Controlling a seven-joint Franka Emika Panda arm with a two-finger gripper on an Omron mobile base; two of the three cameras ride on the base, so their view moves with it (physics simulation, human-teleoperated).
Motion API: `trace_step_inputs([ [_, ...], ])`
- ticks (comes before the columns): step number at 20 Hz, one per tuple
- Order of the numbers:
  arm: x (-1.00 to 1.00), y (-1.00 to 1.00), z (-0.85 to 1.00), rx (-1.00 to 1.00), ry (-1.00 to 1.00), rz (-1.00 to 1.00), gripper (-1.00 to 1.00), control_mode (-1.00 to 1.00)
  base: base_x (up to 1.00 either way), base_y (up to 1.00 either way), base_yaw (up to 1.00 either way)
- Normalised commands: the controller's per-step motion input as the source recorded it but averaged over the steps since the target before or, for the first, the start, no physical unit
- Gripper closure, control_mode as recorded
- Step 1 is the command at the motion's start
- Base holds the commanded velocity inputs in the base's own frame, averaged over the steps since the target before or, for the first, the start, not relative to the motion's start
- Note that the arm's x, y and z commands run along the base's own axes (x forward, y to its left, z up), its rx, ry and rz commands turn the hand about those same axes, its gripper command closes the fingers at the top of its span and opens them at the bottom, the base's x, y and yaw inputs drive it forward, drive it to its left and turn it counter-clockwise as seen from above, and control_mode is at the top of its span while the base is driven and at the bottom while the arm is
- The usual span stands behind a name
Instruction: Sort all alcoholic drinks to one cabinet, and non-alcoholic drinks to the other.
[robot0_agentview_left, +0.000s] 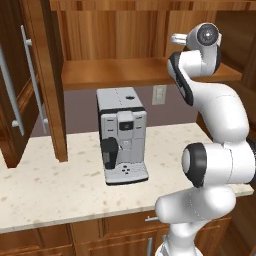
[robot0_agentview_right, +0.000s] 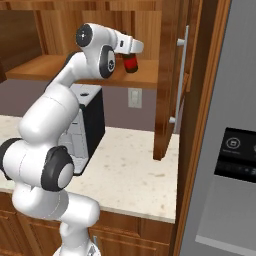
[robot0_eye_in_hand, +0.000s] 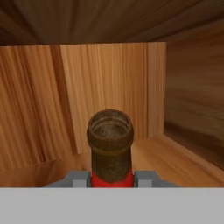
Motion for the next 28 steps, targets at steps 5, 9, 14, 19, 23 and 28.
trace_step_inputs([
  [5, 0.05, -0.01, -0.07, 0.02, 0.00, 0.00, -1.00, -1.00, 0.00, 0.00, 0.00],
  [9, 0.06, -0.03, -0.05, 0.02, 0.00, 0.00, -1.00, -1.00, 0.00, 0.00, 0.00],
  [14, 0.08, -0.05, -0.03, 0.02, 0.00, 0.00, -1.00, -1.00, 0.00, 0.00, 0.00],
  [19, 0.13, -0.01, -0.02, 0.02, 0.00, 0.00, -1.00, -1.00, 0.00, 0.00, 0.00],
  [23, 0.04, 0.00, 0.00, 0.01, -0.04, 0.00, -1.00, -1.00, 0.00, 0.00, 0.00],
  [28, 0.00, 0.00, 0.04, 0.01, -0.06, 0.00, -1.00, -1.00, 0.00, 0.00, 0.00],
])
